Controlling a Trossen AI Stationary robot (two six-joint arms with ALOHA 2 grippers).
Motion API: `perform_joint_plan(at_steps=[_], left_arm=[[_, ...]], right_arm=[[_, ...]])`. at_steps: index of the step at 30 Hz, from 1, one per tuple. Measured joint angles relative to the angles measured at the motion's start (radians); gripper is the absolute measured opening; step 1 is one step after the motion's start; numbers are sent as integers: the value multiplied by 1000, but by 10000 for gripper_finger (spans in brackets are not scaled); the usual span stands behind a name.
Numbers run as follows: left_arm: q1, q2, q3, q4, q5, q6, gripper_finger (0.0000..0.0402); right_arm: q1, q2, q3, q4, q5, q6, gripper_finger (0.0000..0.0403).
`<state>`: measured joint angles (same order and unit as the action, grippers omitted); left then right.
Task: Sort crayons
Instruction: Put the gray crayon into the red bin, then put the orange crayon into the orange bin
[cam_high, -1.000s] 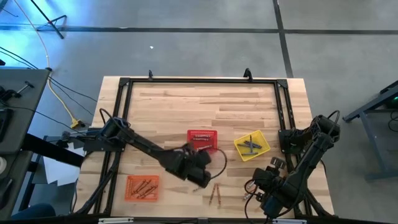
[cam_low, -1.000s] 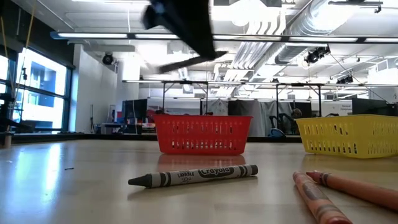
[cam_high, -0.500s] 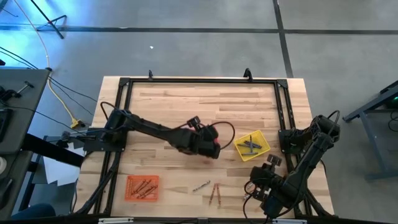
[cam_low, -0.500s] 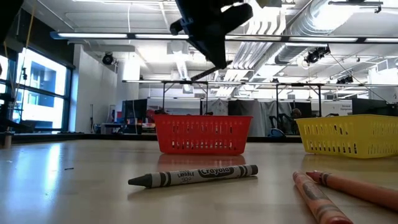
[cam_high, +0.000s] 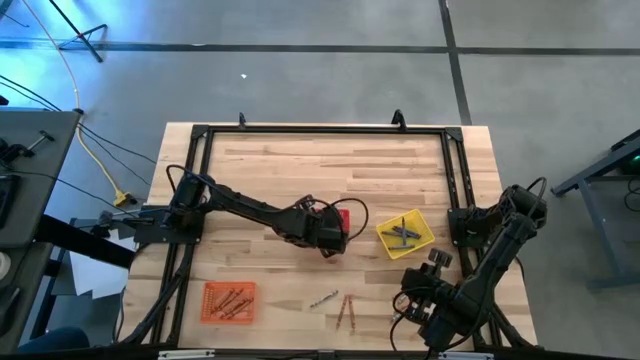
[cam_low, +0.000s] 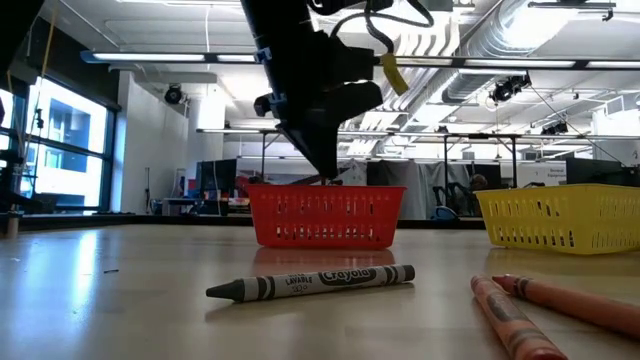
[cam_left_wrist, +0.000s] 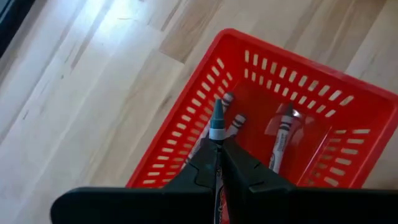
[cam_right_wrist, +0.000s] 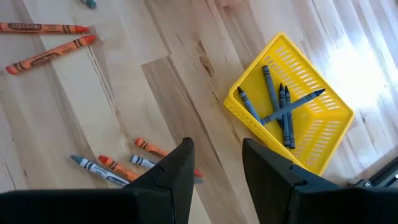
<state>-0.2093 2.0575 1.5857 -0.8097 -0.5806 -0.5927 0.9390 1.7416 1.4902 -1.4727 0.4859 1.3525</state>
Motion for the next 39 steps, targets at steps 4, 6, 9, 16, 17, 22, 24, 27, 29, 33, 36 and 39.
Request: perform_joint_plan(at_steps=[4,6,9,16,17,22,24,27,29,33,36,39], left_arm=[[-6,0,0,7,1,0,3],[-7,0,0,8,1,1,6],[-7,0,0,7,3,2,15],[0,0,0,8,80,42,50],[1,0,0,7,85,48,56],[14,0,4,15,108,71,82],[14,0,22,14,108,88,87],[-6,0,73,25,105,136,89],[-37,-1,116,28,135,160,89],[-111,-5,141,86,276,177,88],[-168,-5,141,87,319,138,89],[-218,-4,141,83,322,55,90]], right_arm=[[0,0,0,5,10,0,128],[0,0,0,7,18,0,128],[0,0,0,8,19,0,128],[0,0,0,7,19,0,128],[0,0,0,7,19,0,128],[0,0,0,8,20,-1,128],[0,0,0,7,20,-8,128],[0,0,0,7,20,-8,128],[0,0,0,7,20,-10,128],[0,0,0,7,24,-12,128],[0,0,0,7,55,-43,128],[0,0,0,7,72,-74,128]])
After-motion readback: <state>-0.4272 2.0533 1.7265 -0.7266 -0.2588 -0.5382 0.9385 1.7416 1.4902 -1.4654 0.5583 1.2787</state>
